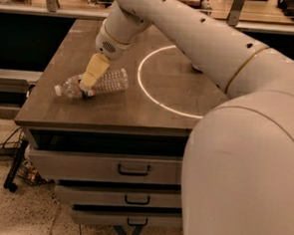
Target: Knock water bottle over
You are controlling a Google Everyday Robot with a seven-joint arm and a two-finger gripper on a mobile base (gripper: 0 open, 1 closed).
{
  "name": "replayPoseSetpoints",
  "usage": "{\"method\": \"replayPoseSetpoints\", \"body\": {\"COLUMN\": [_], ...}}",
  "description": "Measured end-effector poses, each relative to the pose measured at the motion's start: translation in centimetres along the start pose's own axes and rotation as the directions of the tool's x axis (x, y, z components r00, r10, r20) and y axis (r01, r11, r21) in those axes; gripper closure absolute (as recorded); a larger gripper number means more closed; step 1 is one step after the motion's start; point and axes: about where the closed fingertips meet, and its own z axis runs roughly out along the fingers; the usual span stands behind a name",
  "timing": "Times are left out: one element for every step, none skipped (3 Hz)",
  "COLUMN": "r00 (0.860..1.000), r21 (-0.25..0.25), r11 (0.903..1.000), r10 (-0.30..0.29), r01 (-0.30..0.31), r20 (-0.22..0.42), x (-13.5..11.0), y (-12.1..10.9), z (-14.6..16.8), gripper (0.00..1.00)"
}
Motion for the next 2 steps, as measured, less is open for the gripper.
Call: {"method": "replayPoseSetpoints", "body": {"r00": [0.997, 0.988], "r21": [0.068, 0.137], "r11": [0.9974, 0.9874], "r10": [0.02, 0.058], "r01": [-0.025, -0.078], "r20": [0.076, 0.145], "x": [1.4, 4.3], "y": [-0.8, -1.7], "z": [-4.9, -10.2], "gripper": [0.0, 0.0]}}
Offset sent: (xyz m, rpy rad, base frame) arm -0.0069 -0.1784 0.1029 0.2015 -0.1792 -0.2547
